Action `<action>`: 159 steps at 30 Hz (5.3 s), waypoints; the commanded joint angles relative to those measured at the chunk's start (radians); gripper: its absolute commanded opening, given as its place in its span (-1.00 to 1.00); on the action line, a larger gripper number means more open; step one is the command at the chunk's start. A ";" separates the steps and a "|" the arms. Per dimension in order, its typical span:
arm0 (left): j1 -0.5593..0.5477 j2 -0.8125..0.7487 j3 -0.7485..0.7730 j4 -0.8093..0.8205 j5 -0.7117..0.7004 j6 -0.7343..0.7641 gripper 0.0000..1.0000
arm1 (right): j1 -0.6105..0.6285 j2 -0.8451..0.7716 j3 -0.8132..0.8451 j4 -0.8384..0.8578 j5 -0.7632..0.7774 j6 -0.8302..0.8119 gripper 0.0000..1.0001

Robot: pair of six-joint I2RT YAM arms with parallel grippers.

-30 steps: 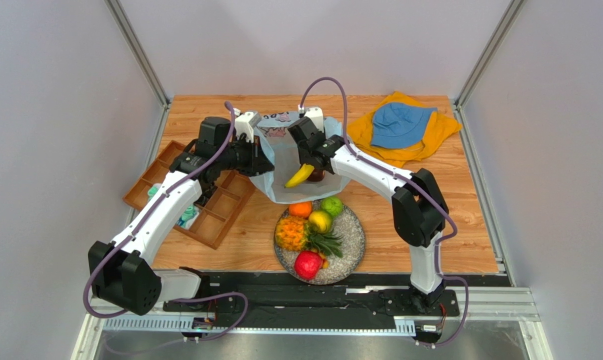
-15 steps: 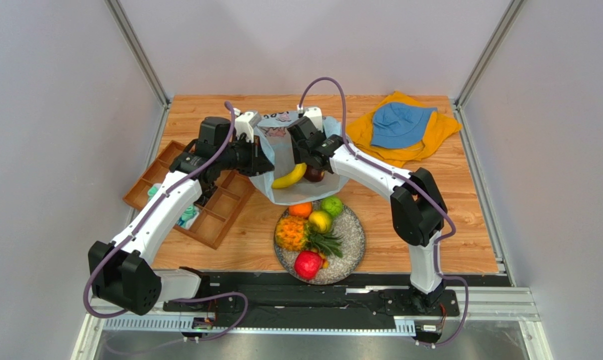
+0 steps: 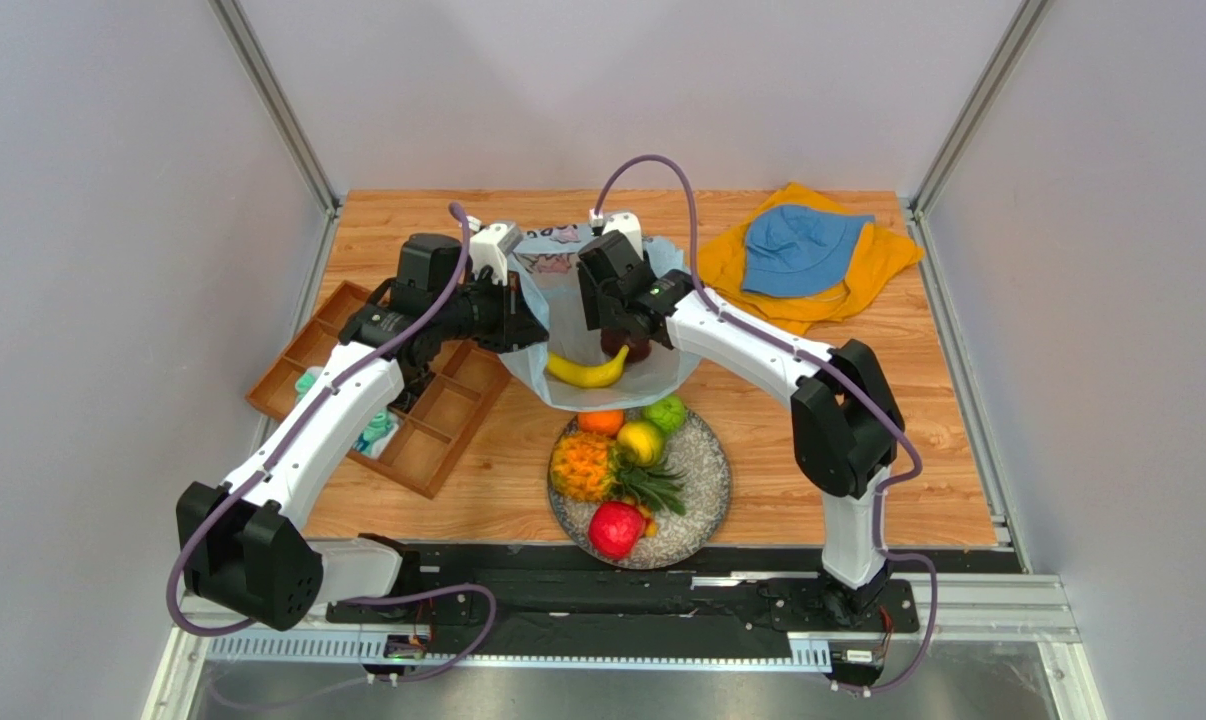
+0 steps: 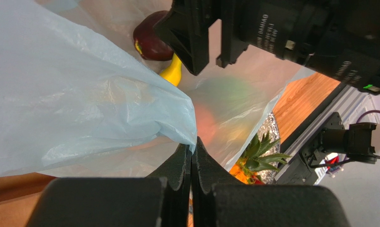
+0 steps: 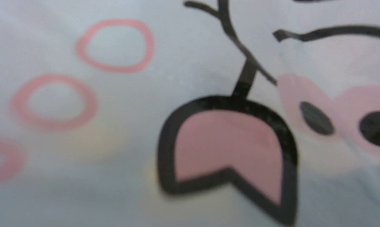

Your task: Place the fruits into the plastic bag

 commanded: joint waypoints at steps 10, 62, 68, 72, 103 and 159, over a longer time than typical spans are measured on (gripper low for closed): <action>0.004 -0.039 0.025 0.015 0.015 0.001 -1.00 | 0.008 -0.329 -0.182 0.261 -0.441 -0.079 0.27; 0.004 -0.037 0.023 0.011 0.009 0.004 -1.00 | -0.008 -0.745 -0.750 -0.052 -0.205 0.321 0.14; 0.004 -0.043 0.023 0.011 0.012 0.006 -1.00 | -0.033 -0.660 -0.739 0.060 -0.207 0.323 0.39; 0.004 -0.042 0.025 0.011 0.017 0.006 -1.00 | -0.035 -0.595 -0.718 0.106 -0.210 0.304 0.43; 0.004 -0.046 0.025 0.009 0.012 0.006 -1.00 | -0.035 -0.386 -0.686 0.172 -0.198 0.287 -0.03; 0.004 -0.036 0.023 0.009 0.006 0.007 -1.00 | 0.099 -0.574 -0.343 0.277 -0.443 0.027 -0.41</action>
